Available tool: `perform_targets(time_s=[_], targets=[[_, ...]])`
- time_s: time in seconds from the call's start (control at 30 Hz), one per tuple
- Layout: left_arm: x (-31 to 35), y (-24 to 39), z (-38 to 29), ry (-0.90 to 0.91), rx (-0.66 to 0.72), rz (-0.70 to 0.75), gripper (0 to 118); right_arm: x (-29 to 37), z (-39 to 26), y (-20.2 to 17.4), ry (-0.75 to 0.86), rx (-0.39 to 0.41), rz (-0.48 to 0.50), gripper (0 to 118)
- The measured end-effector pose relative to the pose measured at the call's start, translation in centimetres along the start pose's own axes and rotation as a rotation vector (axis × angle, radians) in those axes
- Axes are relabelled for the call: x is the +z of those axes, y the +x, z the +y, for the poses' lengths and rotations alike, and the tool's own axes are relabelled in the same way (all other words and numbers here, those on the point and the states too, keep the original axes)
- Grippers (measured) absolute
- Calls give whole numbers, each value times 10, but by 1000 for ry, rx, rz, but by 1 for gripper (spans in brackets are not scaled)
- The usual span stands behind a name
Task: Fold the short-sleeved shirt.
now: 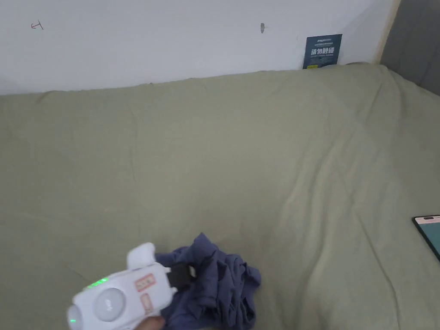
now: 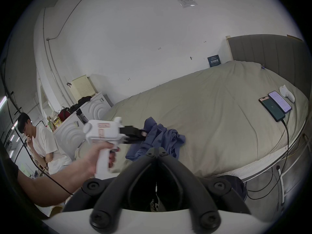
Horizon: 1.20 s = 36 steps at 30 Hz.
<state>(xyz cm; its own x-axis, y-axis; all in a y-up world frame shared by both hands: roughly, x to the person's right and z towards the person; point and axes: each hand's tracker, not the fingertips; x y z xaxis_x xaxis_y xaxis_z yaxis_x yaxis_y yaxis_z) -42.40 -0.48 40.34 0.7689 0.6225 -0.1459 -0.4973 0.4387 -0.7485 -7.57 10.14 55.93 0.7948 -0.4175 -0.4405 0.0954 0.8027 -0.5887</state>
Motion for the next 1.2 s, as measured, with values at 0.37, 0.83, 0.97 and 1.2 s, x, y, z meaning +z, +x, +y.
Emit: perform_targets(time_s=[0.37,0.83,0.97,1.2], targets=[[25,13,-6,28,-41,-1,13,-30,21,12,-61,-23,1,0],[95,-115,8,42,140,-123,118,-286,-13,120,-456,-488,329,0],[47,-146,3,-56,261,-242,118,-284,-8,121,-439,-493,305,0],[-16,-125,11,-130,342,-553,105,-278,-10,120,-425,-487,338,0]])
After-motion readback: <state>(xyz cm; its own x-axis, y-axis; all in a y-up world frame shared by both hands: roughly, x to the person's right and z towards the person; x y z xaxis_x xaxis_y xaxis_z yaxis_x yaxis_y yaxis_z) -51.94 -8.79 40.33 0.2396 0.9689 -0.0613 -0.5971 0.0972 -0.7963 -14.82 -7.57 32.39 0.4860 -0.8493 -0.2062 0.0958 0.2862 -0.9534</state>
